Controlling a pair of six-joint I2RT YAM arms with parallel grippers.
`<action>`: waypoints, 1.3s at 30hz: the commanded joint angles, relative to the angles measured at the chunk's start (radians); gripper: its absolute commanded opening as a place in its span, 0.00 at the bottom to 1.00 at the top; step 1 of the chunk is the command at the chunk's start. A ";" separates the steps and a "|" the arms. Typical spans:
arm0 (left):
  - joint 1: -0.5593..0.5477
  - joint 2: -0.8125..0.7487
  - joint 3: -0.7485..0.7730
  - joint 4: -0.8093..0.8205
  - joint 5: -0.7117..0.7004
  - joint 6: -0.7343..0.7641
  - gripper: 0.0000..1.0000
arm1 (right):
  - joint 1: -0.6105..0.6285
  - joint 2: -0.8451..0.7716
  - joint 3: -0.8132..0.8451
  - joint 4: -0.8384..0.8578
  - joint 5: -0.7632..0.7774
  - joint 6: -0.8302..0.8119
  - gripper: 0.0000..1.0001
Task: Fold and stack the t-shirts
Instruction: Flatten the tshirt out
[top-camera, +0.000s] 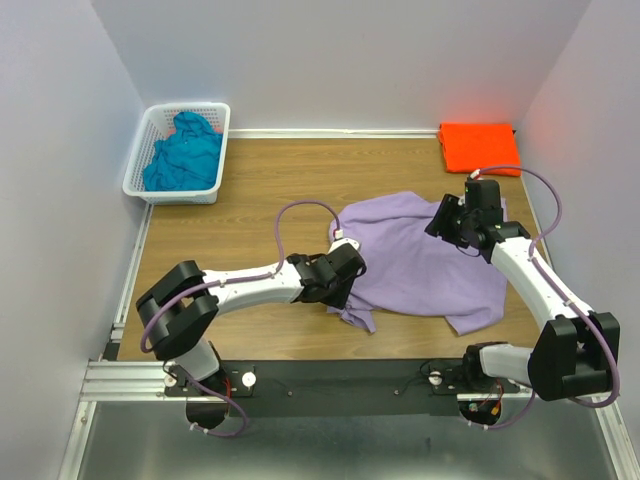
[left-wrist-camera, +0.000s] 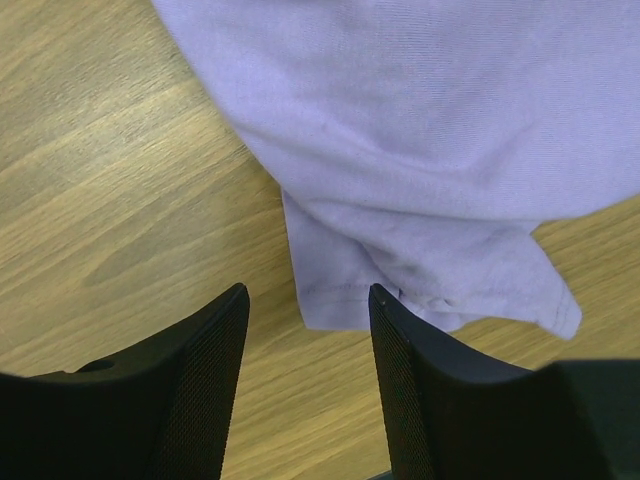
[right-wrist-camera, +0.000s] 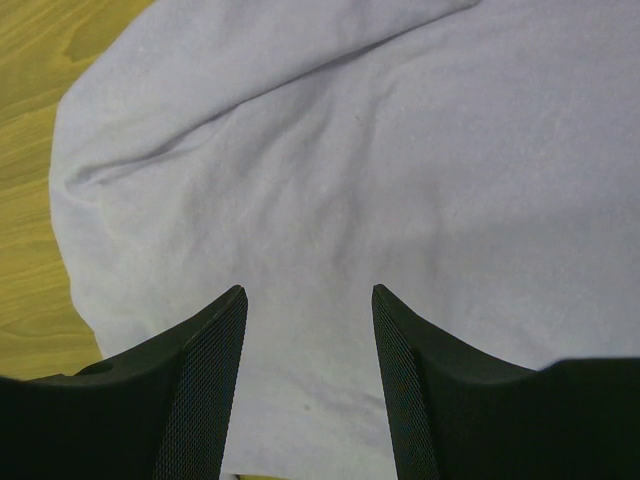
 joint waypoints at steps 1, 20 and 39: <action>-0.005 0.038 0.033 -0.004 -0.017 -0.003 0.59 | -0.001 -0.022 -0.019 -0.040 -0.010 -0.020 0.61; -0.062 0.173 0.015 -0.032 -0.042 -0.018 0.57 | -0.001 -0.015 -0.013 -0.049 0.019 -0.043 0.61; 0.036 0.132 -0.020 -0.095 -0.121 -0.041 0.00 | -0.003 -0.006 -0.019 -0.078 0.058 -0.038 0.61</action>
